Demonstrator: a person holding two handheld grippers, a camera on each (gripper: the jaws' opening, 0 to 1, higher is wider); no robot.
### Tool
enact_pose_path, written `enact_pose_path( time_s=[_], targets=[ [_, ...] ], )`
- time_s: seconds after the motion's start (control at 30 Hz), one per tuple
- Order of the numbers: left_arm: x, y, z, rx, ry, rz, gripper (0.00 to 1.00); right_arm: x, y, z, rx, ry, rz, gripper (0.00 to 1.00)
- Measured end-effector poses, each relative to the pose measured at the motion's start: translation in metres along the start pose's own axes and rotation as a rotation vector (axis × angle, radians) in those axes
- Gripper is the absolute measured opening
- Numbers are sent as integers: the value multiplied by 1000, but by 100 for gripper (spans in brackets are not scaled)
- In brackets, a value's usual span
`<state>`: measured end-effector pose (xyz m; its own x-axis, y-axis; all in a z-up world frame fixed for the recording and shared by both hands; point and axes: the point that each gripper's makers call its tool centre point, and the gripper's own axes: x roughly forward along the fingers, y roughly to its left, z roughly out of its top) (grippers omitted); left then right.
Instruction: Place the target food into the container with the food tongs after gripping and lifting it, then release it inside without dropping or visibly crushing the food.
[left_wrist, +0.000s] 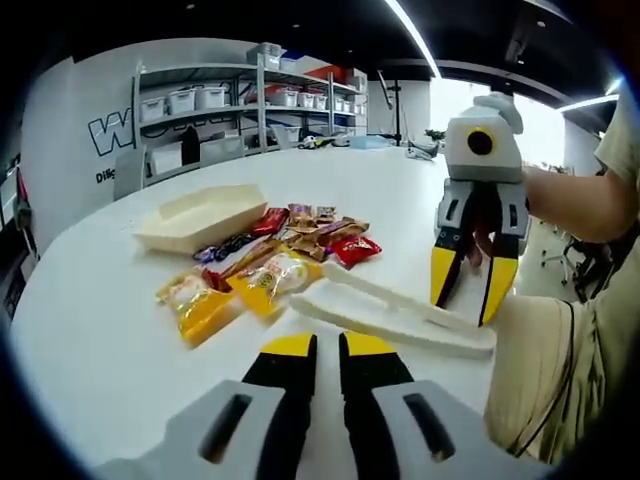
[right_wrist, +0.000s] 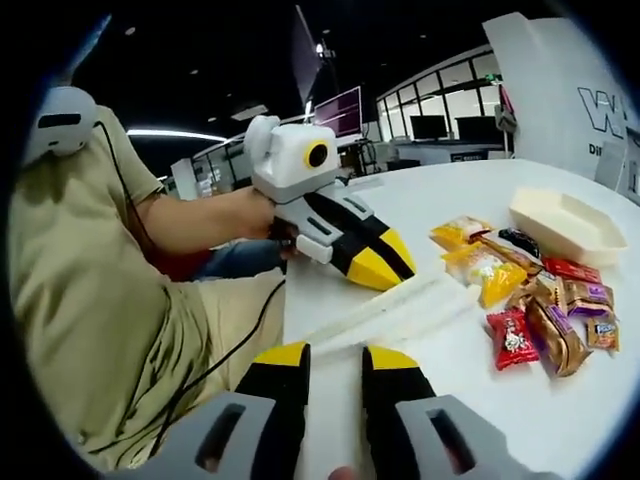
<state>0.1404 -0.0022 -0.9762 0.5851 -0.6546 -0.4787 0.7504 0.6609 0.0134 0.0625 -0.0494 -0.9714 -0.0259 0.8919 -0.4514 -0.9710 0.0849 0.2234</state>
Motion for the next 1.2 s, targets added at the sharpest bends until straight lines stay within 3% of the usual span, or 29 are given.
enact_pose_path(
  time_s=[1.2],
  targets=[
    [-11, 1, 1, -63, -19, -7, 9, 32, 10, 14, -45, 6, 66, 16]
  ],
)
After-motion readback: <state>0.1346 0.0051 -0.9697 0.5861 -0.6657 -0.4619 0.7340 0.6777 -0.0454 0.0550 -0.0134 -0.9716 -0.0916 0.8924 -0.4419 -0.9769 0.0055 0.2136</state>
